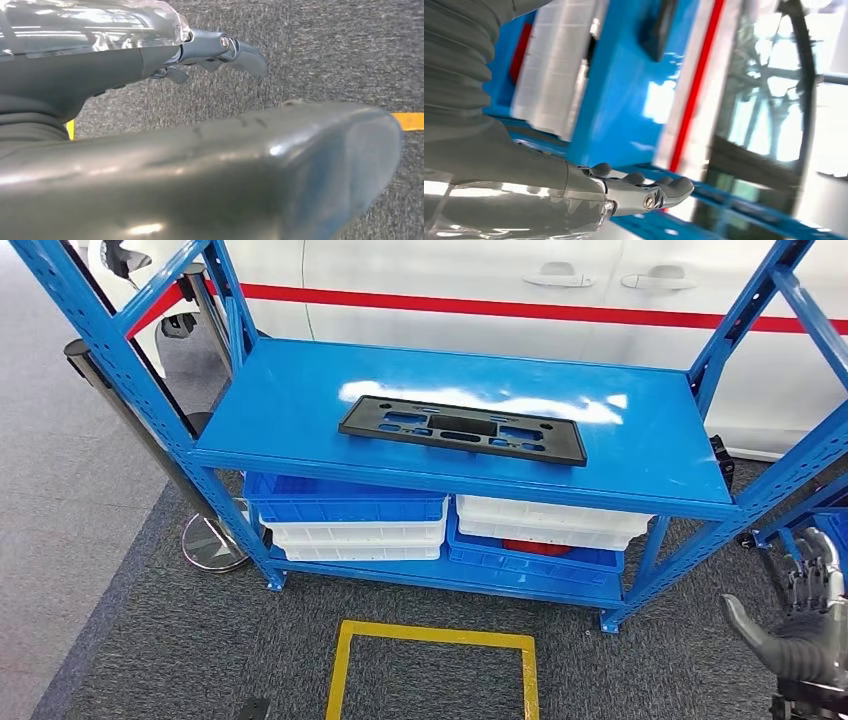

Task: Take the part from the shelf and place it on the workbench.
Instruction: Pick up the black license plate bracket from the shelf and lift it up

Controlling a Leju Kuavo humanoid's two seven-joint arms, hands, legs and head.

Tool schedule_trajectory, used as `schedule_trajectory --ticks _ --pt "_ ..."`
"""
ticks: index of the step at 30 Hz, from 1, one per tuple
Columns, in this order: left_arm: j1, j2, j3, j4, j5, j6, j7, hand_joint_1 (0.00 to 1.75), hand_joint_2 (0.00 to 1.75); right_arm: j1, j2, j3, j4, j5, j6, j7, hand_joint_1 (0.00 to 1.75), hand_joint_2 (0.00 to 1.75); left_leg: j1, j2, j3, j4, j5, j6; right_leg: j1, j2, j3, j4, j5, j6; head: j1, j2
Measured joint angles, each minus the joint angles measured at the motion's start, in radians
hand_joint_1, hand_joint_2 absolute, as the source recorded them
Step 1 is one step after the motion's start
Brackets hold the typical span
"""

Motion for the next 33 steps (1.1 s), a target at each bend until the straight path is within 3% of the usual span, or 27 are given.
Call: schedule_trajectory --ticks 8,22,29,33 --pt "-0.007 0.0 -0.005 0.004 -0.025 -0.009 -0.004 0.0 0.0 -0.032 -0.016 0.052 -0.185 0.167 -0.028 -0.012 0.0 1.75 0.0 0.0 -0.003 0.0 0.001 0.002 0.0 -0.001 0.0 0.0 0.001 0.001 0.0 0.0" --pt "-0.012 0.0 -0.005 0.005 -0.044 -0.016 -0.01 0.0 0.0 -0.2 -0.011 0.339 -0.217 0.559 -0.137 0.056 0.0 1.75 0.0 -0.002 -0.003 0.0 0.003 0.003 0.0 -0.003 -0.001 0.0 0.001 0.002 0.0 0.0" --pt "-0.015 0.0 -0.005 0.005 -0.06 -0.016 -0.019 0.0 0.0 -0.273 0.022 0.481 -0.182 0.761 -0.177 0.101 0.0 1.75 0.0 -0.002 -0.004 0.0 0.003 0.003 0.0 -0.003 -0.001 0.0 0.001 0.002 0.0 0.0" --pt "-0.017 0.0 -0.005 0.005 -0.065 -0.016 -0.022 0.0 0.0 -0.322 0.075 0.568 -0.13 0.858 -0.197 0.125 0.0 1.75 0.0 -0.002 -0.004 0.0 0.003 0.003 0.0 -0.003 -0.001 0.0 0.002 0.002 0.0 0.0"
